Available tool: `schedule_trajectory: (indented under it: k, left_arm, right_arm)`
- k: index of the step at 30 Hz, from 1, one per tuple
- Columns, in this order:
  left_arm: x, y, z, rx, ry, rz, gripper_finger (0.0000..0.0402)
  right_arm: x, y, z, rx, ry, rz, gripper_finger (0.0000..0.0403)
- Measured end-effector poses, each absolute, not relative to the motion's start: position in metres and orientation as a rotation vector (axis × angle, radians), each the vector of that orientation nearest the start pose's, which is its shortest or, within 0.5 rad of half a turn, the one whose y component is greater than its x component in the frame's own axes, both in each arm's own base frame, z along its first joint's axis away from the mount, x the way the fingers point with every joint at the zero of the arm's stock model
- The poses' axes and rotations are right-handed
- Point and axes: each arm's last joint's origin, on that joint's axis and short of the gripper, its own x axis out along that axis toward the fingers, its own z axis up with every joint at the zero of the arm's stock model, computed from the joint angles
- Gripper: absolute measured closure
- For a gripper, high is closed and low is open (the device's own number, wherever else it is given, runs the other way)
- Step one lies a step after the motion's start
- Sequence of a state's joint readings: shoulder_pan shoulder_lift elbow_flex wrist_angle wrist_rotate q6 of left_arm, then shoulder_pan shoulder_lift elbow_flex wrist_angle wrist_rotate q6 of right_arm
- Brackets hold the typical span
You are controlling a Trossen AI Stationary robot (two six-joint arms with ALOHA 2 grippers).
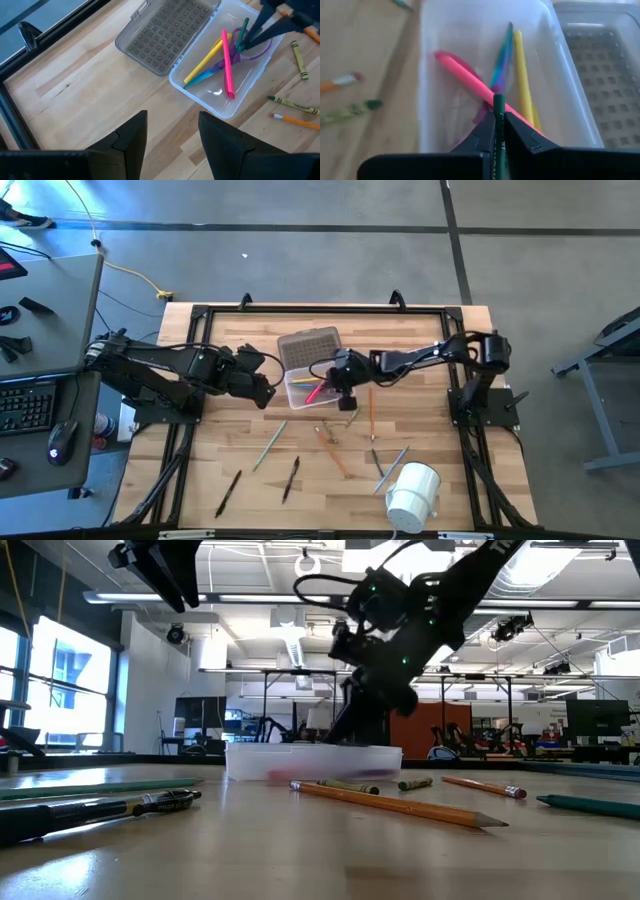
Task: Pick & place school supplies into a supply box
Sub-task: Put the top green crayon into the supply box, then put the right light green crayon into the supply box
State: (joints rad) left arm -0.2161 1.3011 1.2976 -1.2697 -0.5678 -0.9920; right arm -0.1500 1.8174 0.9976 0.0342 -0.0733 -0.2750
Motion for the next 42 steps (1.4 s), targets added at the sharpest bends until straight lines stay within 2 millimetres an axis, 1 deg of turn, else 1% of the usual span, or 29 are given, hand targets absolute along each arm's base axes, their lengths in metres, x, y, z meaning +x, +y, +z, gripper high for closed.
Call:
schedule_trajectory:
  k: [4, 11, 14, 17, 21, 24, 27, 29, 31, 33, 35, 38, 40, 42]
  left_arm:
    - [0.221, -0.033, 0.328, -0.378, 0.893, 0.825, 0.019]
    - [0.223, -0.033, 0.327, -0.378, 0.894, 0.825, 0.019]
    - [0.224, -0.033, 0.327, -0.381, 0.89, 0.823, 0.019]
    - [0.224, -0.033, 0.327, -0.381, 0.89, 0.823, 0.019]
    - [0.224, -0.033, 0.327, -0.384, 0.893, 0.821, 0.019]
    - [0.224, -0.034, 0.327, -0.39, 0.899, 0.814, 0.019]
    - [0.224, -0.034, 0.327, -0.4, 0.91, 0.805, 0.019]
    - [0.224, -0.034, 0.327, -0.403, 0.914, 0.801, 0.019]
    - [0.224, -0.034, 0.327, -0.404, 0.913, 0.8, 0.019]
    - [0.224, -0.034, 0.327, -0.405, 0.912, 0.8, 0.019]
    - [0.224, -0.034, 0.327, -0.405, 0.912, 0.8, 0.019]
    - [0.224, -0.034, 0.327, -0.407, 0.909, 0.799, 0.019]
    - [0.224, -0.034, 0.327, -0.409, 0.906, 0.798, 0.019]
    - [0.225, -0.034, 0.327, -0.41, 0.903, 0.797, 0.019]
  right_arm:
    - [0.361, -0.054, 0.149, -0.24, 0.797, 0.018, 0.0387]
    - [0.36, -0.053, 0.148, -0.224, 0.809, 0.02, 0.0386]
    - [0.361, -0.05, 0.148, -0.237, 0.817, 0.026, 0.0384]
    - [0.362, -0.045, 0.149, -0.296, 0.82, -0.005, 0.0371]
    - [0.362, -0.041, 0.15, -0.429, 0.846, -0.069, 0.0342]
    - [0.362, -0.042, 0.15, -0.443, 0.85, -0.078, 0.0325]
    - [0.362, -0.04, 0.149, -0.436, 0.844, -0.047, 0.0314]
    - [0.362, -0.033, 0.152, -0.43, 0.835, -0.036, 0.0309]
    - [0.362, -0.02, 0.157, -0.418, 0.807, -0.011, 0.0306]
    - [0.362, -0.003, 0.164, -0.4, 0.774, 0.051, 0.0306]
    - [0.36, 0.016, 0.169, -0.348, 0.748, 0.122, 0.0308]
    - [0.355, 0.043, 0.171, -0.268, 0.759, 0.166, 0.0308]
    - [0.348, 0.056, 0.166, -0.32, 0.829, 0.186, 0.0308]
    - [0.338, 0.064, 0.159, -0.437, 0.937, 0.223, 0.0308]
